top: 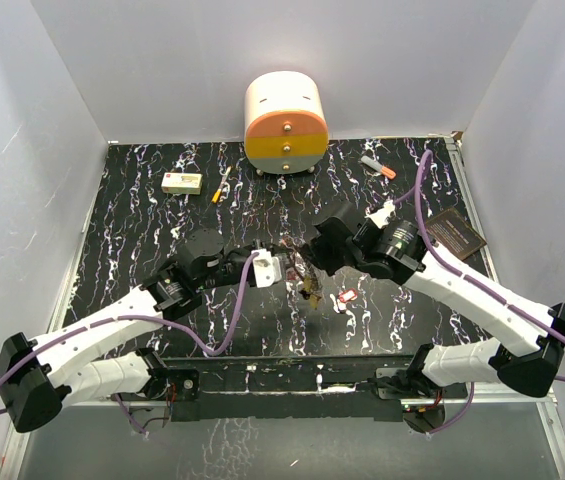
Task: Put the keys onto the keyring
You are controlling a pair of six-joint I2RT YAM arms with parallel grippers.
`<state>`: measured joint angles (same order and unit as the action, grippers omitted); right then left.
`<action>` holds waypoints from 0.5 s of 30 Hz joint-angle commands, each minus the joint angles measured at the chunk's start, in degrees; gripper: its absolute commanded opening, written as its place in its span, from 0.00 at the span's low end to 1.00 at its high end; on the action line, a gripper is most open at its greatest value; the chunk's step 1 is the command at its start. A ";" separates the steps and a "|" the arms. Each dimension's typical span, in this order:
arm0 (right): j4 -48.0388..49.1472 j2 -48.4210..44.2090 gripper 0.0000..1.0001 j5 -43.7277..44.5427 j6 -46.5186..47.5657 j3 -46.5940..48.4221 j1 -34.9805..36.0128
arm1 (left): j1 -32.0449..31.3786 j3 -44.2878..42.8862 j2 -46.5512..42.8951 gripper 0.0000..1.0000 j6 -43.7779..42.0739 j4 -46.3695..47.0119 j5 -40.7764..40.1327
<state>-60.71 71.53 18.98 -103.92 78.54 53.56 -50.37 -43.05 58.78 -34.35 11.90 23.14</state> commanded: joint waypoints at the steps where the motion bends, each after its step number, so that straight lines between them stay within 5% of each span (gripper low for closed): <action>1: 6.59 -1.11 0.06 -0.25 -1.74 1.24 -0.06 | -0.78 0.43 -0.19 0.30 -2.37 3.21 -0.16; 7: 7.42 -1.67 0.06 -0.57 -1.82 0.47 -0.05 | -1.18 0.86 0.10 0.25 -4.02 3.21 -1.20; 15: 8.59 -2.63 0.06 -1.34 -2.32 -0.91 -0.04 | -1.31 1.73 -0.16 0.03 -5.28 3.04 -2.09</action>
<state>-58.30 71.42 17.37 -104.36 76.95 53.56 -51.18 -42.26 59.24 -38.54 14.59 20.91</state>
